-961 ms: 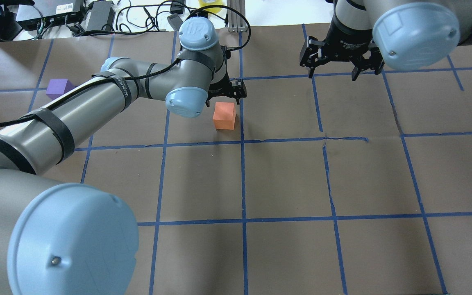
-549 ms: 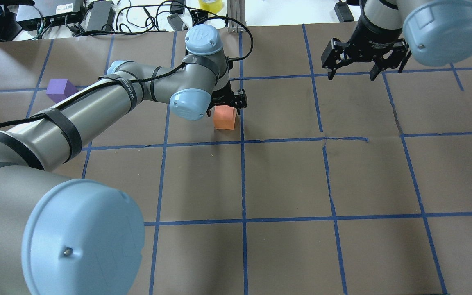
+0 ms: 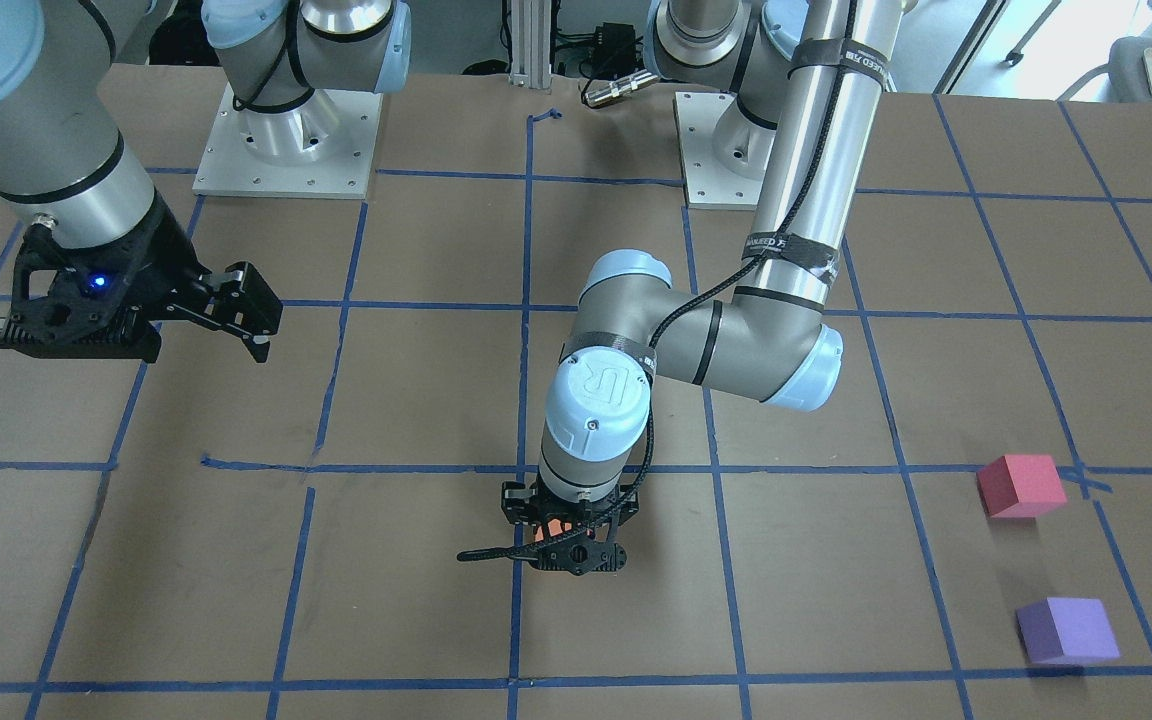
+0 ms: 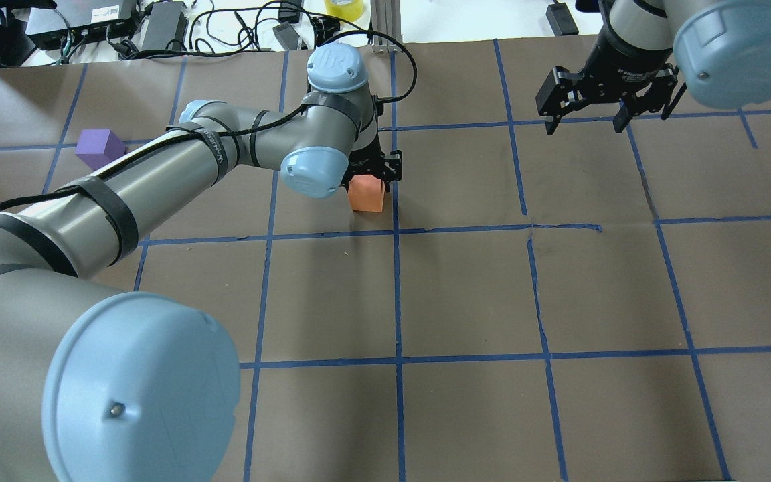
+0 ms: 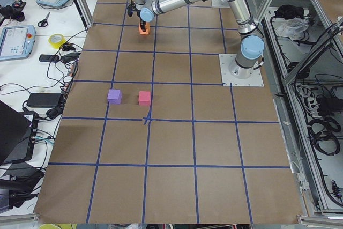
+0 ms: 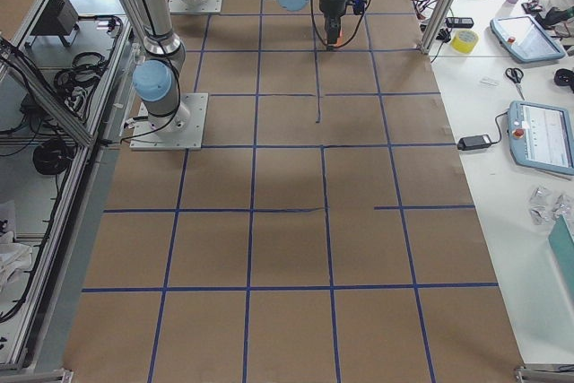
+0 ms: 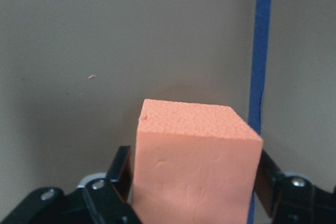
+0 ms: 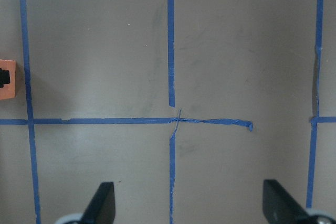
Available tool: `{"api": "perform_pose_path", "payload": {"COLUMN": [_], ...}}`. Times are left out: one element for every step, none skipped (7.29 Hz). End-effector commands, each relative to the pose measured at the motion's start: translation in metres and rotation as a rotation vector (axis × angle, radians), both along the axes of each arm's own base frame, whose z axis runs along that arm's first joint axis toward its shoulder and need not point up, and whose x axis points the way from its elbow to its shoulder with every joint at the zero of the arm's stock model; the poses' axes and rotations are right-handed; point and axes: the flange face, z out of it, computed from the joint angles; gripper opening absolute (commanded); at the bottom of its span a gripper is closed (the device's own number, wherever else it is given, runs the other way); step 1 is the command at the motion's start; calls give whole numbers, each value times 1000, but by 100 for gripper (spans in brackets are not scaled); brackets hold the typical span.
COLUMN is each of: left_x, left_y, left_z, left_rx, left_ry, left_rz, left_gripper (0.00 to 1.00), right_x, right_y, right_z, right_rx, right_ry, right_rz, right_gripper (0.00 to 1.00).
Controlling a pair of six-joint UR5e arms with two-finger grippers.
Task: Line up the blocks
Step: 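Carry the orange cube with the left gripper toward the purple cube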
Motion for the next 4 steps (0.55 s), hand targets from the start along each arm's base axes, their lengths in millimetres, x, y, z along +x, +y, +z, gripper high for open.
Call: {"api": "perform_pose_path", "payload": {"left_x": [13,26,68,129], "left_y": [-6,-19,-34,-50], "left_z": [44,85,101,118], "left_rx": [-96,-174,-206,-222], "left_ry": [-76,-92,-149,-191], "left_rz": [3,27,23,-21], "left_gripper": [19,21,19,18], "right_x": [10,29,31,29], "right_y": [18,20,17,17], "right_z": [14,10,8,8], "right_rx": [14,21,23,20], "right_ry": [-9,-30,-30,-30], "right_rz": [9,18,18,7], "right_gripper": [100,100,100,100]}}
